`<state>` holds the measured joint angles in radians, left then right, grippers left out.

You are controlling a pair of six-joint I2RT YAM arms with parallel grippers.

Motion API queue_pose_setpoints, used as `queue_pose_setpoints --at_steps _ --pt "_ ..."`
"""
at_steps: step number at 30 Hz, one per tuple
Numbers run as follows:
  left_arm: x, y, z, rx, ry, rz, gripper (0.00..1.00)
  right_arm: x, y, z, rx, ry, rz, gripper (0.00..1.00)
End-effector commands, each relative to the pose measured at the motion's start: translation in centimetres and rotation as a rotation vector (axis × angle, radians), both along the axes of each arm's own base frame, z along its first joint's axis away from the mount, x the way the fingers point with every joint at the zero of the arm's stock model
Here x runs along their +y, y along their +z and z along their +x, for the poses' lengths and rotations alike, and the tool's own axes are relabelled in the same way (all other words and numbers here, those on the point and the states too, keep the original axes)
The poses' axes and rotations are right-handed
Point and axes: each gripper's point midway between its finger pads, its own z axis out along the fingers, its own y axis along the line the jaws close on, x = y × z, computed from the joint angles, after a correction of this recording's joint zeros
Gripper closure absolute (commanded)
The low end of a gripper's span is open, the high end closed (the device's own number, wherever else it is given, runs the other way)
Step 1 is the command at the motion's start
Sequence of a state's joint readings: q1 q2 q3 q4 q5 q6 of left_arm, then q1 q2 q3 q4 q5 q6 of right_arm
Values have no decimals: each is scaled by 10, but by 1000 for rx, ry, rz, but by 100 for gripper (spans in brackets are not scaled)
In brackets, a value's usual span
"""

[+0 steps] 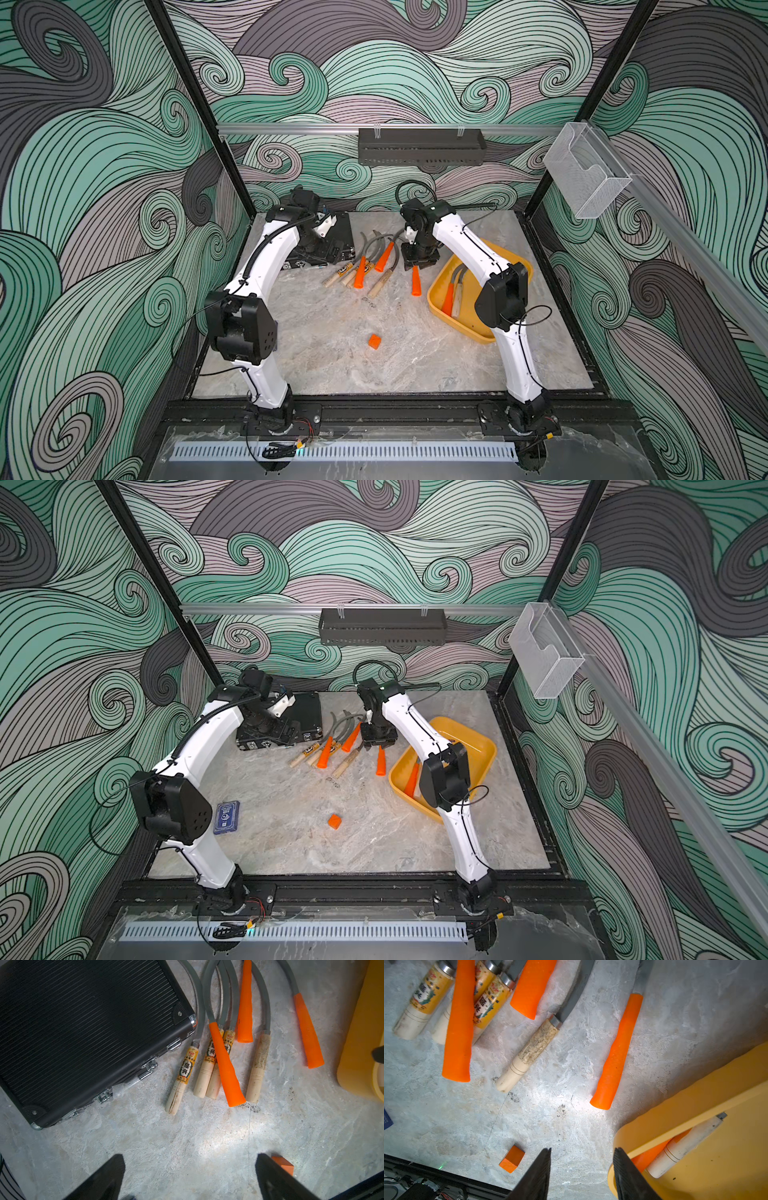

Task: Put small sickles into storage boxes
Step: Pick up the sickle at the center of the board.

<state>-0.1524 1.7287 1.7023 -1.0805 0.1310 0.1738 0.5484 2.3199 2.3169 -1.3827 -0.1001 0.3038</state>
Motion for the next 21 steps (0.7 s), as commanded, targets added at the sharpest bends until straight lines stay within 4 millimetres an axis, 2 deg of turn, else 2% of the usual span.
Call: queue_pose_setpoints --at_steps 1,8,17,21 --pt "6 14 2 -58 4 -5 1 -4 -10 1 8 1 -65 49" --pt "10 17 0 -60 24 -8 1 -17 -32 8 17 -23 -149 49" --pt "9 26 -3 -65 18 -58 1 -17 -62 4 98 -24 -157 48" --pt "9 25 -4 -61 24 -60 1 -20 -66 4 105 -28 -175 48"
